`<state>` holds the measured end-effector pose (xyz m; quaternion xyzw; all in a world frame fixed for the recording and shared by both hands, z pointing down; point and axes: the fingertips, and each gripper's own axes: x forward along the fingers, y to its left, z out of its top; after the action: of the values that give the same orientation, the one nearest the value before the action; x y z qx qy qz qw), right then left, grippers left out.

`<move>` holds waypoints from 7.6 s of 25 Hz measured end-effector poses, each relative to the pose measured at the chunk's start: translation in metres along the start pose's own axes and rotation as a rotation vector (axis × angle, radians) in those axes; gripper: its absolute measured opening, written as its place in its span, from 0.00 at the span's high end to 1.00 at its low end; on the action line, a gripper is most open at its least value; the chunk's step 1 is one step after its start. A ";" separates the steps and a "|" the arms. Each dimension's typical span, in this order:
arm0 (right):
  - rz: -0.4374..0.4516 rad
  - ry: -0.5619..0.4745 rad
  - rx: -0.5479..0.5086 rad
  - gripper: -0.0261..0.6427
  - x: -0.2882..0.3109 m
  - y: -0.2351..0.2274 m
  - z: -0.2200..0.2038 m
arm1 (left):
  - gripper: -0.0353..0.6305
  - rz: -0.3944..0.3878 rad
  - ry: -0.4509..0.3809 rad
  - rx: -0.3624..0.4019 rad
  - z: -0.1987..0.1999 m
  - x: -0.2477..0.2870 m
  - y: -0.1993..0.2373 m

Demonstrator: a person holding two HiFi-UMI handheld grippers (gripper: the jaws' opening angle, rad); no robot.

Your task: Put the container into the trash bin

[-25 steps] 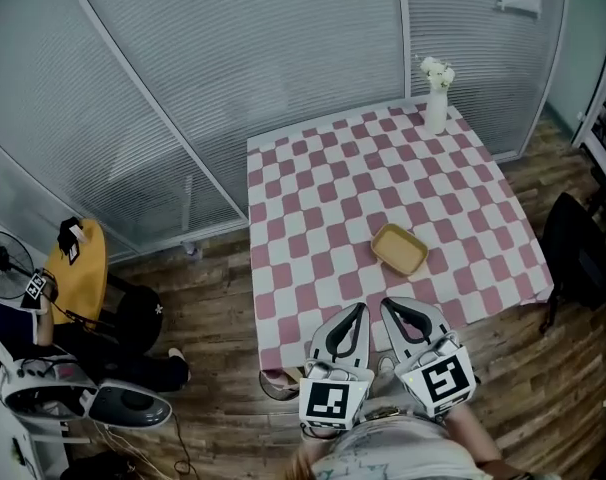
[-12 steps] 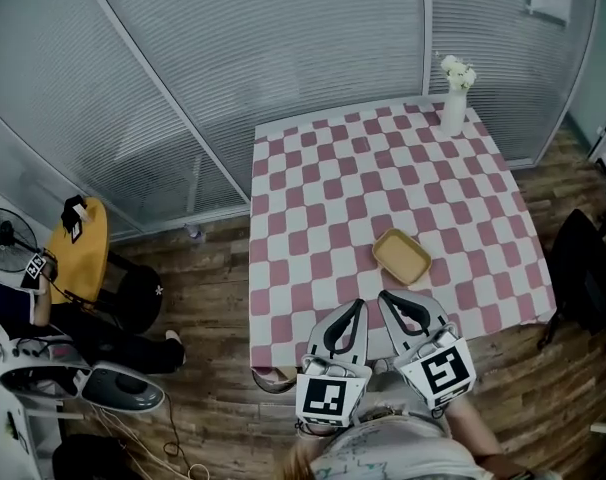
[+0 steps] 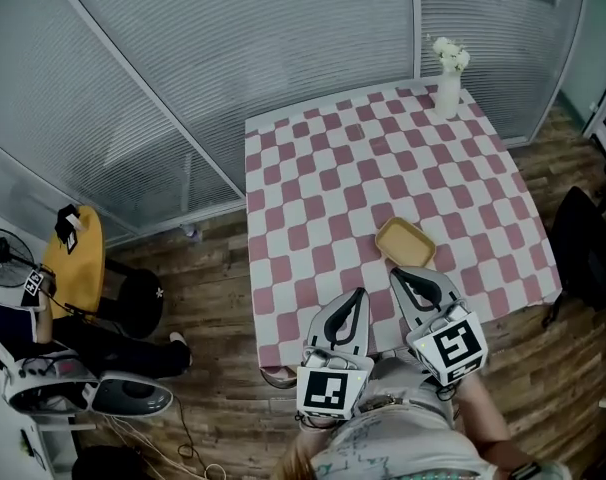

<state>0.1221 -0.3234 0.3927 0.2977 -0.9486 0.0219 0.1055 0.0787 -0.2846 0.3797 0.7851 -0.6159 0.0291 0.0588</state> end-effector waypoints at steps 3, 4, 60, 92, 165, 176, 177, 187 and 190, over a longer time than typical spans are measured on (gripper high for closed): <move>-0.010 0.023 -0.033 0.97 0.010 -0.009 -0.014 | 0.93 0.019 0.011 -0.010 -0.004 -0.006 0.010; -0.013 0.034 -0.038 0.97 0.013 -0.012 -0.019 | 0.93 0.025 0.015 -0.013 -0.006 -0.009 0.014; 0.029 0.717 -0.137 0.95 0.126 -0.080 -0.247 | 0.93 0.197 0.096 -0.070 -0.042 -0.025 0.064; 0.553 0.280 0.016 0.95 0.077 0.112 -0.081 | 0.93 0.542 0.119 -0.101 -0.084 -0.084 0.099; 0.831 1.025 -0.158 0.75 0.214 0.548 -0.520 | 0.93 0.822 0.242 -0.312 -0.222 -0.447 0.299; 0.868 1.046 -0.164 0.83 0.203 0.545 -0.506 | 0.93 0.825 0.271 -0.320 -0.237 -0.445 0.293; 0.868 1.038 -0.160 0.85 0.202 0.546 -0.502 | 0.93 0.823 0.270 -0.320 -0.238 -0.444 0.292; 0.887 0.961 -0.152 0.97 0.190 0.544 -0.452 | 0.93 0.808 0.299 -0.338 -0.251 -0.441 0.270; 0.892 0.928 -0.108 0.97 0.188 0.542 -0.433 | 0.93 0.803 0.302 -0.336 -0.253 -0.439 0.265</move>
<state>-0.2564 0.0617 0.8674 -0.1713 -0.8369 0.1424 0.5001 -0.2769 0.1090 0.5932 0.4507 -0.8521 0.0635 0.2582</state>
